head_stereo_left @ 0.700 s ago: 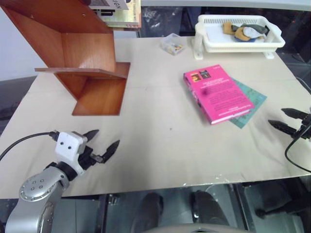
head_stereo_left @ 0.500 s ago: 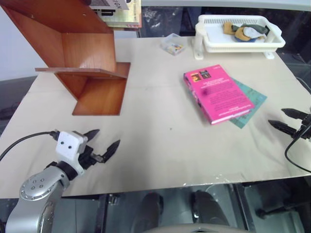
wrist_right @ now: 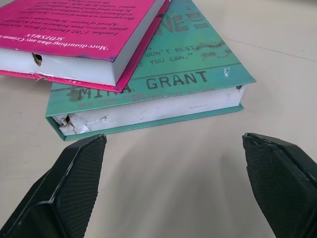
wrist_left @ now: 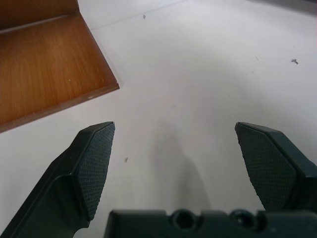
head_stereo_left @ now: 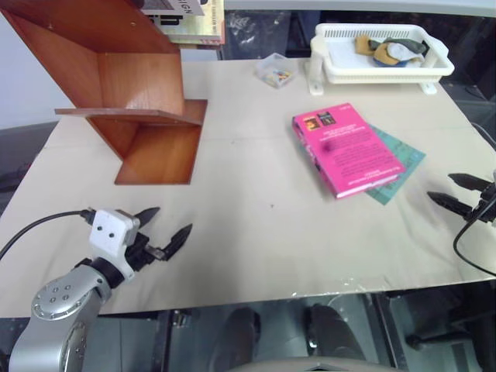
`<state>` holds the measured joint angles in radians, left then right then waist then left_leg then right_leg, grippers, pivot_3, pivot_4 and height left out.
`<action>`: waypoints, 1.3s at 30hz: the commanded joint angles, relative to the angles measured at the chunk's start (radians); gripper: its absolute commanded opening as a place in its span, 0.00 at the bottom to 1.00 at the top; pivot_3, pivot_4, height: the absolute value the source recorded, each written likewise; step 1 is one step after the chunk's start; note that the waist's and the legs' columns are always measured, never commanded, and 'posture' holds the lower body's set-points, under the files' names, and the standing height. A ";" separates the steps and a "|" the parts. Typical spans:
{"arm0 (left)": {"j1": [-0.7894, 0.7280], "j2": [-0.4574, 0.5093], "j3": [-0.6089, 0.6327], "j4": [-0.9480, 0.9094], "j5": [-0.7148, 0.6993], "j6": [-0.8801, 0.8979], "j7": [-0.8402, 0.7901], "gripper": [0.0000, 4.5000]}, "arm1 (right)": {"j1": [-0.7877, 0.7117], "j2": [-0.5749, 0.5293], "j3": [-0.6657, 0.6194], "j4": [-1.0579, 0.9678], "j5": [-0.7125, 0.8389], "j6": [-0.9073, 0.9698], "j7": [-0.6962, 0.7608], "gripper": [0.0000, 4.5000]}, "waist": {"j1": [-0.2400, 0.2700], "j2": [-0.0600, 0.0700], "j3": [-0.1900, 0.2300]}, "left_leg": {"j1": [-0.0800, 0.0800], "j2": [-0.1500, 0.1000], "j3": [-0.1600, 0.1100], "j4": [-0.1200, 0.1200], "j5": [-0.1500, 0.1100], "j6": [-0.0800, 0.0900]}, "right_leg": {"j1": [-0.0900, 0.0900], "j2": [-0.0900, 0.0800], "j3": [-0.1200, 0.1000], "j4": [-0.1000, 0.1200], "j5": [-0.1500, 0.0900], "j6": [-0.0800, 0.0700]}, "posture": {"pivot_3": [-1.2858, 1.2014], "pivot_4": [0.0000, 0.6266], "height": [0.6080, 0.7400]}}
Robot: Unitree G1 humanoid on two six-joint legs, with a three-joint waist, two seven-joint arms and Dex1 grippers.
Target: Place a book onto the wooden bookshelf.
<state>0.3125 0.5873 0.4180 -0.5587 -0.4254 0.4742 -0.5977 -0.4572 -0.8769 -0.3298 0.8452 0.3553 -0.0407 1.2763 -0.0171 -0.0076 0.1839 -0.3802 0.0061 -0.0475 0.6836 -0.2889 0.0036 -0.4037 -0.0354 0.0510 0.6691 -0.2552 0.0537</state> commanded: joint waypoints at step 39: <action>-0.709 -0.282 -0.360 0.362 -0.132 0.247 0.088 0.98 | 0.445 -0.046 -0.276 -0.694 0.330 0.395 0.085 1.00 | 0.005 0.002 -0.001 | 0.000 -0.004 -0.003 0.001 0.000 0.000 | 0.001 0.001 -0.002 0.002 0.000 0.001 | 0.52 0.24 1.00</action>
<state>-0.3661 0.3153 0.0810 -0.2155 -0.5377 0.7268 -0.4863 -0.0205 -0.9157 -0.5470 0.2355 0.6413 0.3300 1.3757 -0.0126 -0.0060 0.1828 -0.3808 0.0020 -0.0502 0.6848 -0.2889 0.0036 -0.4023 -0.0345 0.0484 0.6707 -0.2550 0.0544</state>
